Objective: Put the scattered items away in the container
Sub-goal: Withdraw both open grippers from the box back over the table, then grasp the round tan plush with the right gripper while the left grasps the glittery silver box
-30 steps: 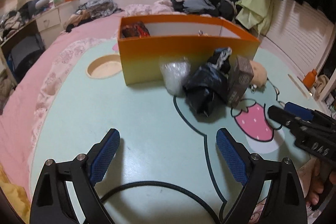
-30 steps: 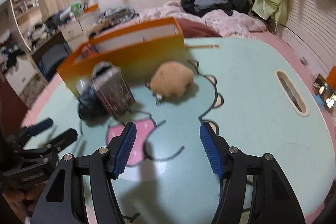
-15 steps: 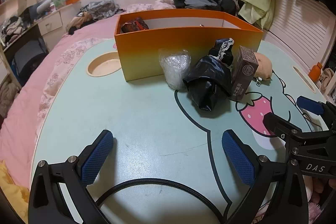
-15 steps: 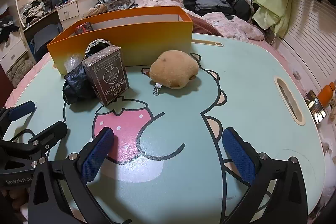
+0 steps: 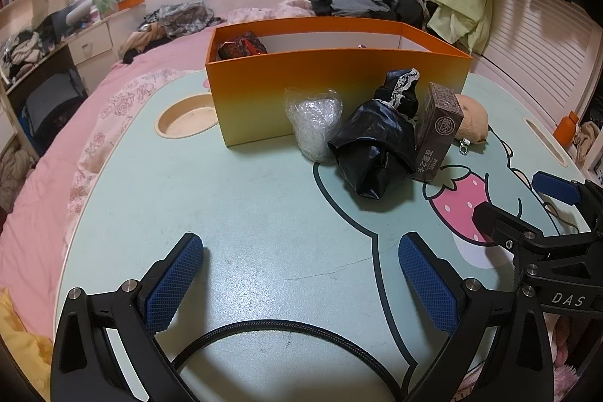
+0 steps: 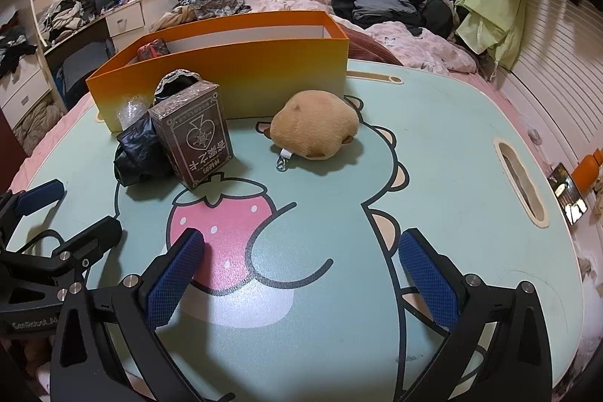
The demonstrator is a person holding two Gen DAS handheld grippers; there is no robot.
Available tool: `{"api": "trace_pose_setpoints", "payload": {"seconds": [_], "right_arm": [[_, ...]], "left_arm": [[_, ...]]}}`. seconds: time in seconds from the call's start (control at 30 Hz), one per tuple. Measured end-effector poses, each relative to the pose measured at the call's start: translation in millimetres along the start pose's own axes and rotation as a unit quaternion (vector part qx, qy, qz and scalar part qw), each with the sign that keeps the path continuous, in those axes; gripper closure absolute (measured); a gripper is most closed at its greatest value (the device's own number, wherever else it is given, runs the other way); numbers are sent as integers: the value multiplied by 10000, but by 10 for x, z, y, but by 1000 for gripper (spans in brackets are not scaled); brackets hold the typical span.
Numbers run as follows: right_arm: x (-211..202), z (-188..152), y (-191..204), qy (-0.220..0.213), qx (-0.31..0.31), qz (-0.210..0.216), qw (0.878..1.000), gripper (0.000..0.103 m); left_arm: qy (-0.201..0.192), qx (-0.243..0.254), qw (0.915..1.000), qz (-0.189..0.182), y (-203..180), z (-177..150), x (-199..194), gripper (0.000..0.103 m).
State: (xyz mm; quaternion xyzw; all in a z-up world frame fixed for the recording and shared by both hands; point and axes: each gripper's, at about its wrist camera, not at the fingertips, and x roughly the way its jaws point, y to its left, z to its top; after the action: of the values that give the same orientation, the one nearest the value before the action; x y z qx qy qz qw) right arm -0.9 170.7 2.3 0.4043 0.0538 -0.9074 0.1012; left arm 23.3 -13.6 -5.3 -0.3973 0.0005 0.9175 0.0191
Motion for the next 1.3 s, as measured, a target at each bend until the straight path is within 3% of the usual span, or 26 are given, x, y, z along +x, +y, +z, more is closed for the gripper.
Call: {"api": "trace_pose_setpoints", "payload": {"seconds": [0.5, 0.7, 0.73, 0.8, 0.9, 1.13, 1.27, 1.3], "right_arm": [[-10, 8, -104, -17, 221, -208, 9995, 0], [-79, 16, -199, -187, 479, 132, 9986, 1], [-112, 26, -245, -280, 589, 184, 9977, 3], [-143, 75, -323, -386, 772, 199, 9961, 18], [-98, 248, -382, -263, 844, 349, 9955, 30], [124, 660, -306, -16, 915, 707, 9933, 31], [325, 756, -296, 245, 1059, 697, 9916, 31], [366, 764, -284, 277, 1049, 661, 9919, 37]], "left_arm": [[-71, 58, 9999, -68, -9, 2, -8, 0], [-65, 64, 9999, -95, -6, -1, -1, 0], [-65, 68, 9999, -91, -8, -1, -2, 0], [-63, 70, 9999, -92, -5, -6, 1, 0], [-66, 76, 9999, -83, 5, -10, 6, 0], [-66, 77, 9999, -89, 1, -14, 5, 0], [-71, 76, 9999, -89, 2, -14, 5, 0], [-73, 72, 9999, -91, 1, -15, 3, 0]]}}
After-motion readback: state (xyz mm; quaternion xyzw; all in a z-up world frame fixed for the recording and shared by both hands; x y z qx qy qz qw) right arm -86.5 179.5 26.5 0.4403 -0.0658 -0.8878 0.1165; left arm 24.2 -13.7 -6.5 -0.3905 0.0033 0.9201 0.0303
